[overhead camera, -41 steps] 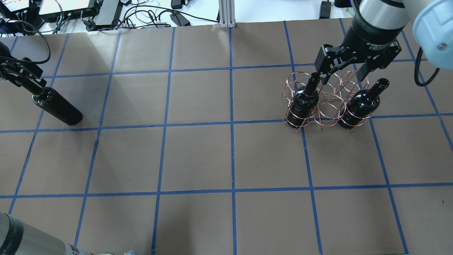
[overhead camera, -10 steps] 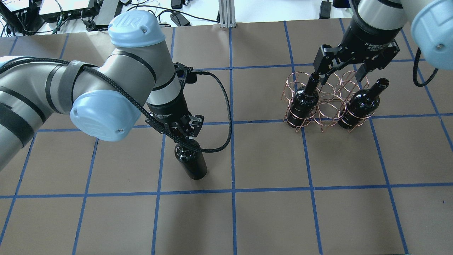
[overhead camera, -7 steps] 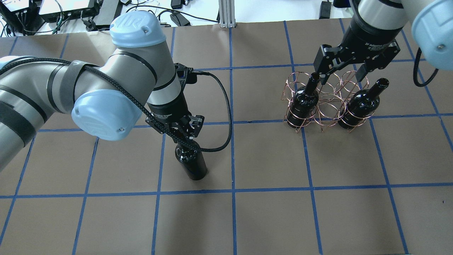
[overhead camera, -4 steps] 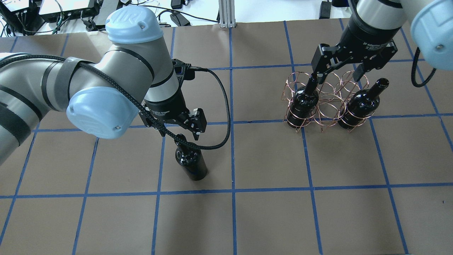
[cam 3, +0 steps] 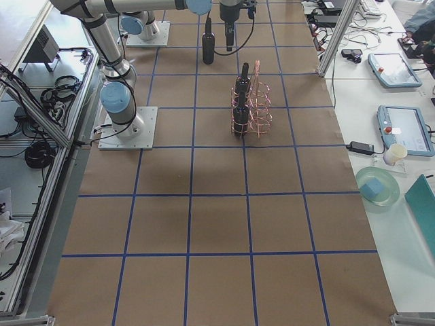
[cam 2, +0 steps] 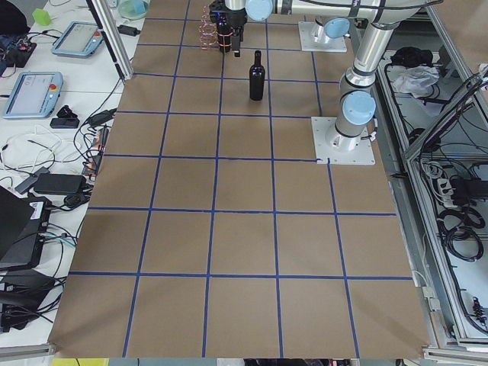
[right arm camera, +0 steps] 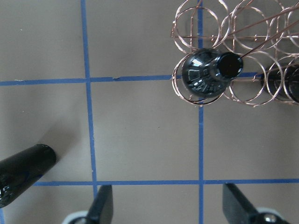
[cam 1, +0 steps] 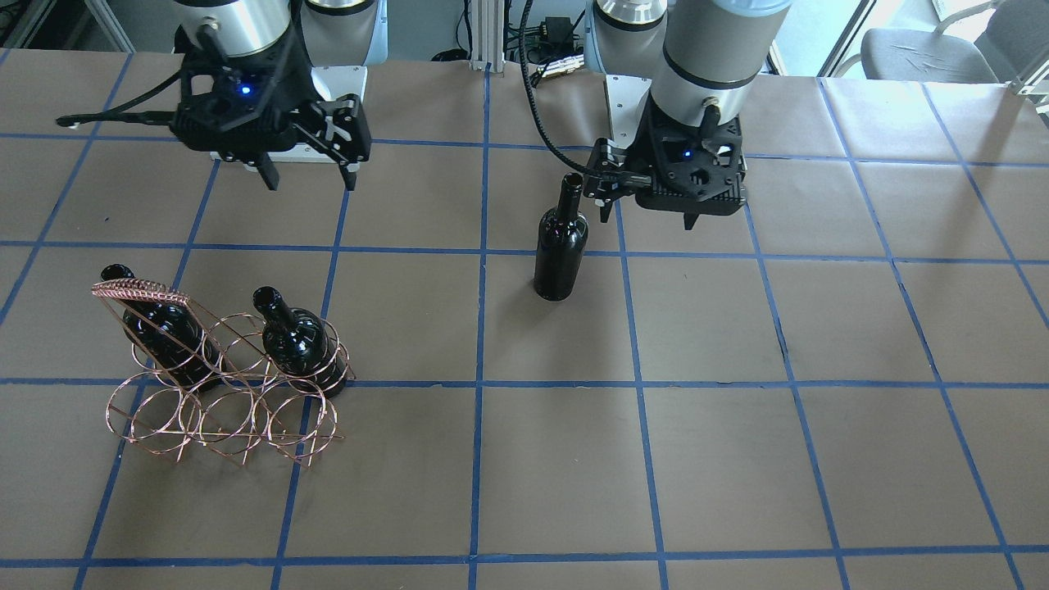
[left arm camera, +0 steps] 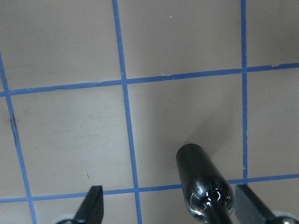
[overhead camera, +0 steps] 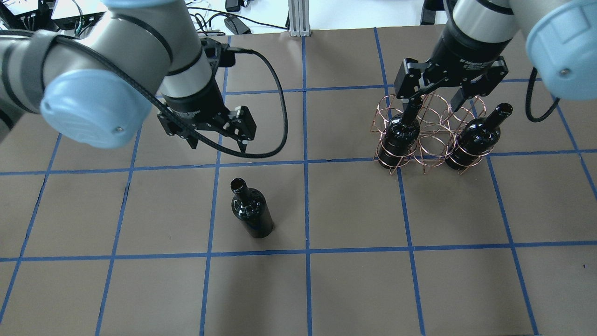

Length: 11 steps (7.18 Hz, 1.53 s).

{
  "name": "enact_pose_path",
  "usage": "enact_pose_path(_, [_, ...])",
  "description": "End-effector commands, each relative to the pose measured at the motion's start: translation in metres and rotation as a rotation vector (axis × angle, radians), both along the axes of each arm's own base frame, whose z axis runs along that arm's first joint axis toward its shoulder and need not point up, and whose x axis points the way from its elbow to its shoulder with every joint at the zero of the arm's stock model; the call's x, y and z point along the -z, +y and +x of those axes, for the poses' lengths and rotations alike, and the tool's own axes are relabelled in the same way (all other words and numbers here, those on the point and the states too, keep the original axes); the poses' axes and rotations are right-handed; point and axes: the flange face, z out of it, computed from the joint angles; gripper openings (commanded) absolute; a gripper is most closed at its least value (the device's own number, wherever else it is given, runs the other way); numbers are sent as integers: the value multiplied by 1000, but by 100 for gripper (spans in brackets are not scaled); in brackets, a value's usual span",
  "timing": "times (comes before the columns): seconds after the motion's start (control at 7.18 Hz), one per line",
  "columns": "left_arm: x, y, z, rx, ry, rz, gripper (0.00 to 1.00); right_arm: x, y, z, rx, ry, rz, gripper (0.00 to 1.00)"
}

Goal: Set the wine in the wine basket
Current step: 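Reach the right gripper down to the bottle neck while the left arm withdraws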

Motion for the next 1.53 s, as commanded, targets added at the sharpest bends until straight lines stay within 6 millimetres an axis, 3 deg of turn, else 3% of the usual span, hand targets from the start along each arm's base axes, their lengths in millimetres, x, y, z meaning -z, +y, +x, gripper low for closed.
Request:
enact_pose_path(0.0, [-14,-26,91,-159,-6,-27,100,-1,34,66,64,-12,11,84])
enact_pose_path(0.14, [-11,-36,148,-163,-8,-21,100,3,47,102,50,-21,-5,84])
enact_pose_path(0.28, [-4,-42,184,-144,-8,-14,100,12,60,142,92,-18,4,84])
enact_pose_path(0.56, [10,-51,212,-183,-12,-5,100,22,63,219,135,-19,3,84])
enact_pose_path(0.7, [14,-50,228,-212,-8,0,100,27,63,245,137,-18,6,84])
enact_pose_path(0.84, [18,-50,246,-244,-5,7,100,46,64,262,140,6,6,83])
enact_pose_path(0.97, [21,-51,255,-260,-3,7,100,61,63,265,118,58,-2,84])
enact_pose_path(1.25, [25,-52,256,-260,-4,9,100,97,64,265,121,67,17,85])
enact_pose_path(1.39, [26,-52,256,-260,-4,10,100,102,64,265,129,52,3,86])
